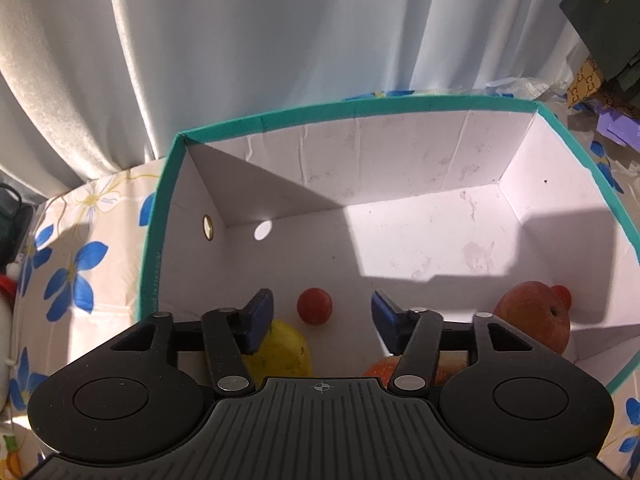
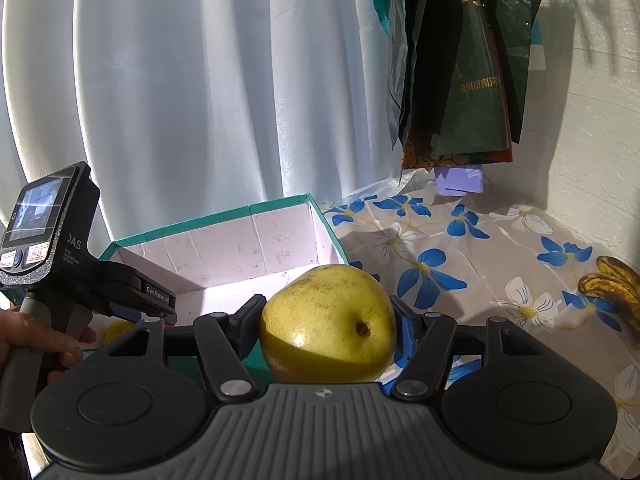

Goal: Organize fruits
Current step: 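Carry the cherry tomato into the teal box and open left tool while right tool lifts the pear, then lower the pear into the teal box and open right tool while left tool withdraws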

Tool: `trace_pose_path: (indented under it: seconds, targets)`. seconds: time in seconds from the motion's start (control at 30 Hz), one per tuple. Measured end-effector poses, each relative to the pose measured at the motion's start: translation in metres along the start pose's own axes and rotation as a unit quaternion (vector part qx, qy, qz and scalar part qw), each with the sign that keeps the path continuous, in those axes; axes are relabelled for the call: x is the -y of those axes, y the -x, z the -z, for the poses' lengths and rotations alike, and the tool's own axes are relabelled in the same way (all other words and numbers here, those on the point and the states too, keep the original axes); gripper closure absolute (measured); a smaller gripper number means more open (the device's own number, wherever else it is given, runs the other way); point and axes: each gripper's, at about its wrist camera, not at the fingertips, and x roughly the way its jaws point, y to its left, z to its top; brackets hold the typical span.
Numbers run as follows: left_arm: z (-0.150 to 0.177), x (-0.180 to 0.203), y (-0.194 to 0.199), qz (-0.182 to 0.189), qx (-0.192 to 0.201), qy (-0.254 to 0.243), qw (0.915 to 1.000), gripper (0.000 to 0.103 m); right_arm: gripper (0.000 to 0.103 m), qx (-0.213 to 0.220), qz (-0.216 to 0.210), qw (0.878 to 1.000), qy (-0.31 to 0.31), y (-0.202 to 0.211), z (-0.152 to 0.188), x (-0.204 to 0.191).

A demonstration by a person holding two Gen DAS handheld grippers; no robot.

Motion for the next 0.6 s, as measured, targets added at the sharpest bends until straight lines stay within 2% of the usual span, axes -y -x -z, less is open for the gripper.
trace_pose_path:
  seconds: [0.03, 0.1, 0.13, 0.2, 0.27, 0.6]
  targets:
    - [0.001, 0.001, 0.008, 0.004, 0.013, -0.001, 0.9999, 0.032, 0.039, 0.0, 0.0, 1.0, 0.002, 0.0, 0.0, 0.0]
    - [0.003, 0.002, 0.025, 0.001, 0.034, 0.002, 0.9994, 0.01, 0.039, 0.003, 0.0, 1.0, 0.003, -0.001, -0.002, 0.0]
    - [0.004, 0.001, 0.034, -0.003, 0.047, 0.005, 0.9989, 0.006, 0.039, 0.003, 0.001, 1.0, 0.004, -0.001, -0.003, 0.0]
    - [0.008, 0.001, 0.053, -0.007, 0.07, 0.009, 0.9975, 0.005, 0.039, 0.006, 0.001, 1.0, 0.005, -0.002, -0.005, 0.0]
    - [0.011, -0.002, 0.066, -0.012, 0.073, 0.016, 0.9971, 0.001, 0.039, 0.009, 0.001, 1.0, 0.007, -0.001, -0.007, -0.001]
    - [0.033, -0.017, 0.084, -0.034, 0.051, 0.036, 0.9975, 0.001, 0.039, 0.02, -0.011, 0.999, 0.029, -0.009, -0.014, -0.009]
